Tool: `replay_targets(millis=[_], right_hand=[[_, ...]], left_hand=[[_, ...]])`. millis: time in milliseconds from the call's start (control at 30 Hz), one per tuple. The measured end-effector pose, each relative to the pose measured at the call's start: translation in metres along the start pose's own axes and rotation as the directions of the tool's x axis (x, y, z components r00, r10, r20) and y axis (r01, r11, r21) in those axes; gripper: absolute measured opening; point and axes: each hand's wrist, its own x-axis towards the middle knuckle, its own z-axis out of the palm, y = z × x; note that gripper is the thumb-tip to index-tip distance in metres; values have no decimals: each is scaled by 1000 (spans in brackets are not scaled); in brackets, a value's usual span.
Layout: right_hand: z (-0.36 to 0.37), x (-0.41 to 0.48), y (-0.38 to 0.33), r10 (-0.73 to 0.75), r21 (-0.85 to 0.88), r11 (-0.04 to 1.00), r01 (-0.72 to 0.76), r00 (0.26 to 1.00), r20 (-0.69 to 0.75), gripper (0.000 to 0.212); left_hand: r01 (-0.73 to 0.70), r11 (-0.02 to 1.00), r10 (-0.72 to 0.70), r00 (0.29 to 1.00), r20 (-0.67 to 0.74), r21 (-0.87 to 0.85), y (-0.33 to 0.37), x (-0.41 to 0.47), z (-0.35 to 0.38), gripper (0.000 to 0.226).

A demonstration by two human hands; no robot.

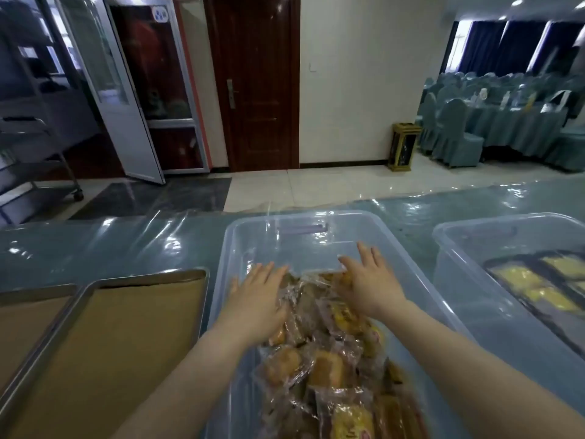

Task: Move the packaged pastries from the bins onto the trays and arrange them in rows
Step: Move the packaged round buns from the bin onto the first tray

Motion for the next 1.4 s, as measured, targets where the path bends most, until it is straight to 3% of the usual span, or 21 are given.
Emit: replay_targets(millis=[100, 233, 333, 400, 500, 667, 800, 867, 967, 1067, 1200, 1267, 1400], right_hand=[[8, -4, 2, 90, -86, 993, -75, 978, 186, 73], [12, -9, -6, 3, -133, 990, 51, 926, 377, 91], [12, -14, -8, -46, -88, 991, 101, 873, 486, 118], [15, -18, -8, -89, -41, 990, 136, 817, 570, 124], [18, -18, -2, -88, -39, 988, 149, 758, 647, 125], [7, -5, 9, -111, 12, 991, 137, 747, 656, 110], [7, -3, 14, -104, 42, 994, 102, 747, 657, 99], [8, -1, 13, -125, 50, 991, 121, 770, 625, 94], [7, 0, 11, -140, 46, 989, 139, 796, 589, 89], [0, -1, 11, -162, 63, 986, 153, 805, 571, 82], [-9, 1, 7, -220, 88, 976, 202, 877, 428, 40], [-14, 2, 4, -227, 121, 973, 197, 914, 336, 28], [-25, 2, 0, -212, 204, 964, 173, 959, 187, 47]], left_hand=[[-21, 999, 19, 999, 41, 48, 2, 1, -1, 69], [-49, 998, 48, 998, 48, 26, 2, -2, 1, 70], [-65, 997, 63, 996, 64, 28, 2, 0, 2, 69], [-83, 995, 76, 989, 124, 52, 4, -1, 5, 71], [-120, 991, 103, 967, 235, 58, 5, -3, 8, 81], [-155, 986, 166, 866, 472, -62, 20, -6, 18, 97], [-66, 994, -2, 778, 628, 84, 35, -5, 31, 103], [-90, 977, -61, 752, 656, 194, 42, -8, 38, 89], [-156, 931, -65, 817, 573, 329, 42, -9, 39, 55], [-107, 939, -47, 902, 429, 328, 38, -4, 30, 38], [-11, 975, -21, 990, 141, 222, 34, 0, 13, 39], [27, 989, -22, 999, -31, 144, 27, -1, 5, 46], [8, 989, -51, 956, -290, -147, 18, -9, -12, 57]])
